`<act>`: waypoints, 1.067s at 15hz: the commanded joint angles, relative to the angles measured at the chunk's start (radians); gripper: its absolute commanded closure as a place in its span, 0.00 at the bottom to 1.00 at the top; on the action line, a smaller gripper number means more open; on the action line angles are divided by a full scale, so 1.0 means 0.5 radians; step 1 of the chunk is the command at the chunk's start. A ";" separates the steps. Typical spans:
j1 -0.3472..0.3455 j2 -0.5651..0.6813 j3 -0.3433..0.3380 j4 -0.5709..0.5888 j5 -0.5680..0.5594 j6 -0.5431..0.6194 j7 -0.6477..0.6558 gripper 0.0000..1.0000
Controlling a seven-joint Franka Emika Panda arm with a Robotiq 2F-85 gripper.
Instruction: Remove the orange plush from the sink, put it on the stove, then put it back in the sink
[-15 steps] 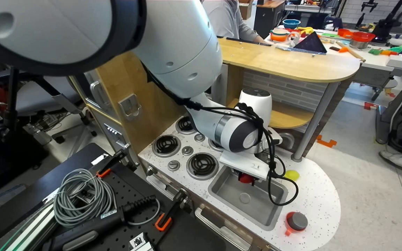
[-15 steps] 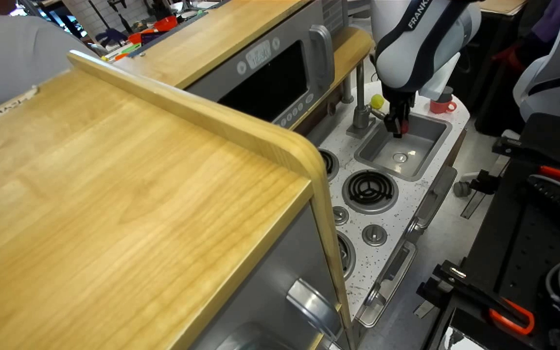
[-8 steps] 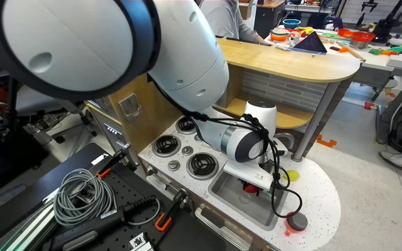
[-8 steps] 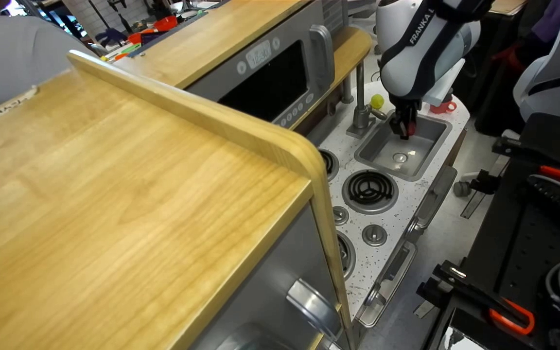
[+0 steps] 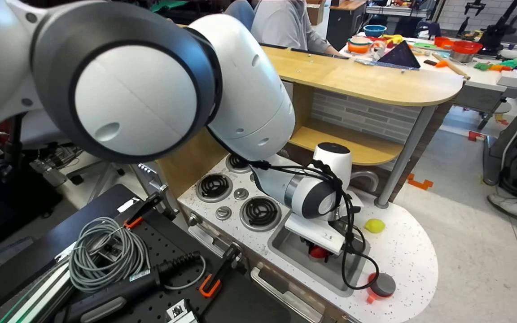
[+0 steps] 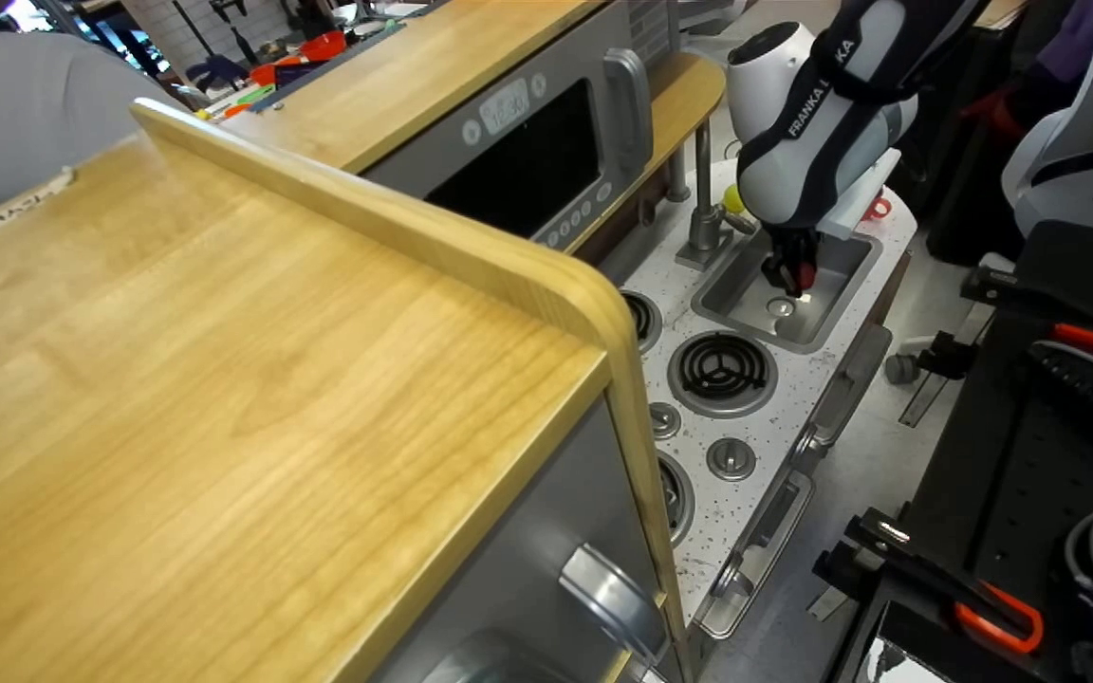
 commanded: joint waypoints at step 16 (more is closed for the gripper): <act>-0.002 0.372 0.022 0.498 0.003 -0.241 0.049 0.27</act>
